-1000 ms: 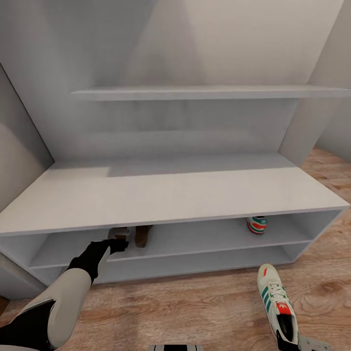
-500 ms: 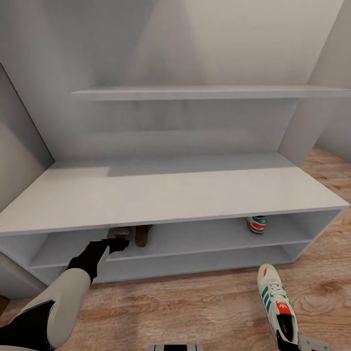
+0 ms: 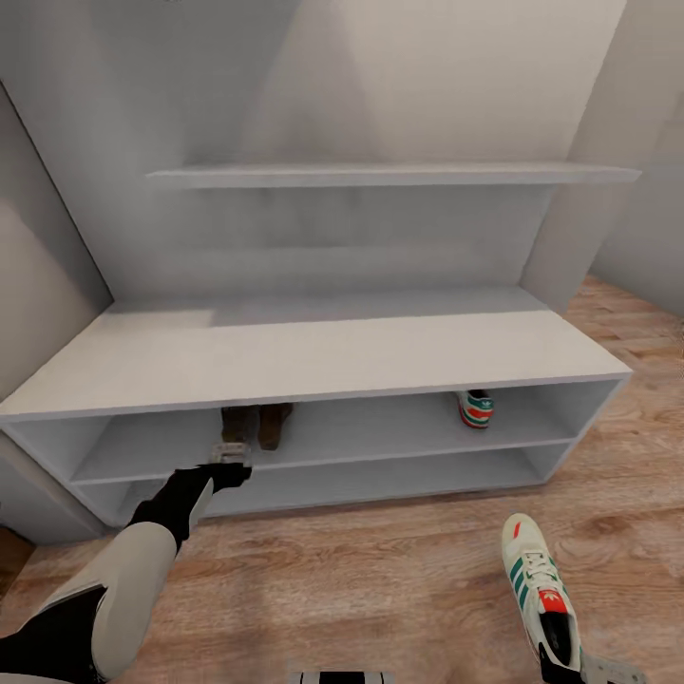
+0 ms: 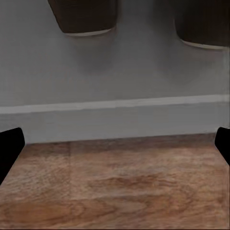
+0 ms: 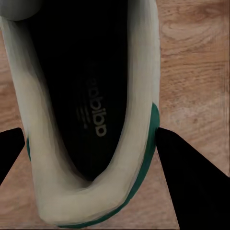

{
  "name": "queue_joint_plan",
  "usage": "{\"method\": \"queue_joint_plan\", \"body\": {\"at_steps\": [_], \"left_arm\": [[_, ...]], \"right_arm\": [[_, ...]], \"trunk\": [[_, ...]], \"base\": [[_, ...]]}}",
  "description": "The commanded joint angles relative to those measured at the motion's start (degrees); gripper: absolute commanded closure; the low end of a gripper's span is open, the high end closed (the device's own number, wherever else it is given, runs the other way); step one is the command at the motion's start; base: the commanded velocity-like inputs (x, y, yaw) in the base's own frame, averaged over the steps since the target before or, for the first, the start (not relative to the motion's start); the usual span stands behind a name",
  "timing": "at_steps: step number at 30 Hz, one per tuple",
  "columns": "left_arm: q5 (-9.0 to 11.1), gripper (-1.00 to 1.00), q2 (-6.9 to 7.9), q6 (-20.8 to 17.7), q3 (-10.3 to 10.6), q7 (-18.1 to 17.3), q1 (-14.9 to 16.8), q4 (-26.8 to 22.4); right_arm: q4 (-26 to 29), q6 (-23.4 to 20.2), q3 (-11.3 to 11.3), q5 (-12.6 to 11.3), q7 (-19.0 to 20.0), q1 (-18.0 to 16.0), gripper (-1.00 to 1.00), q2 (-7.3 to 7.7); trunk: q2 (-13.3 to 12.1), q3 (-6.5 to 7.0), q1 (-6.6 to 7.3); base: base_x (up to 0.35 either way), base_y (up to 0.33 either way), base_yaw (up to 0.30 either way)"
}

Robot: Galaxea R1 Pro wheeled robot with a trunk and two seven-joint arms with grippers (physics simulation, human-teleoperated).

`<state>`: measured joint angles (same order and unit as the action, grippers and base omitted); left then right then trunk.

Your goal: Pick up the two gym shoes and the two sandals from the corridor floor and place them onto the hallstand (shoe rack) in the corridor, making sure they are on the rack and not on the floor. Arrange them so the two gym shoes are next to each other and the two sandals are next to each other.

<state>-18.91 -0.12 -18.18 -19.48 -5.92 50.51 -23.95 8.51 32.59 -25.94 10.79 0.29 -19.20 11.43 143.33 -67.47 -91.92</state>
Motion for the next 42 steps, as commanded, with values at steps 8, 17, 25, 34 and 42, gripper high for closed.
{"method": "queue_joint_plan", "body": {"at_steps": [8,17,25,34,42], "left_arm": [[-0.48,-1.00,-0.04,0.36,-0.46,-0.53,-0.02,-0.13],[1.30,-1.00,2.23,10.93,-1.56,-2.82,-9.16,-0.03],[9.00,-1.00,7.99,23.12,-1.69,-20.35,-22.89,0.39],[17.37,-1.00,13.16,29.73,-1.70,-33.44,-32.22,1.06],[21.96,-1.00,14.06,32.97,-1.70,-34.45,-37.77,0.96]], "right_arm": [[-0.07,0.21,-0.51,0.55,0.06,-0.05,1.00,-0.01],[-0.10,0.25,-0.45,0.55,0.06,-0.05,1.00,-0.14],[-0.14,0.28,-0.42,0.60,0.06,-0.05,1.00,-0.43],[-0.07,0.52,-0.41,0.64,0.13,-0.05,1.00,-0.37],[0.07,0.54,-0.34,0.64,0.14,-0.05,1.00,-0.43]], "trunk": [[0.02,-0.04,0.04],[0.02,-0.04,0.04],[0.02,-0.04,0.04],[0.02,-0.04,0.04],[0.02,-0.04,0.04]], "base": [[-0.206,-0.215,0.000],[-0.172,-0.243,0.000],[-0.136,-0.155,0.000],[-0.008,-0.006,0.000],[0.000,-0.001,0.000]]}}
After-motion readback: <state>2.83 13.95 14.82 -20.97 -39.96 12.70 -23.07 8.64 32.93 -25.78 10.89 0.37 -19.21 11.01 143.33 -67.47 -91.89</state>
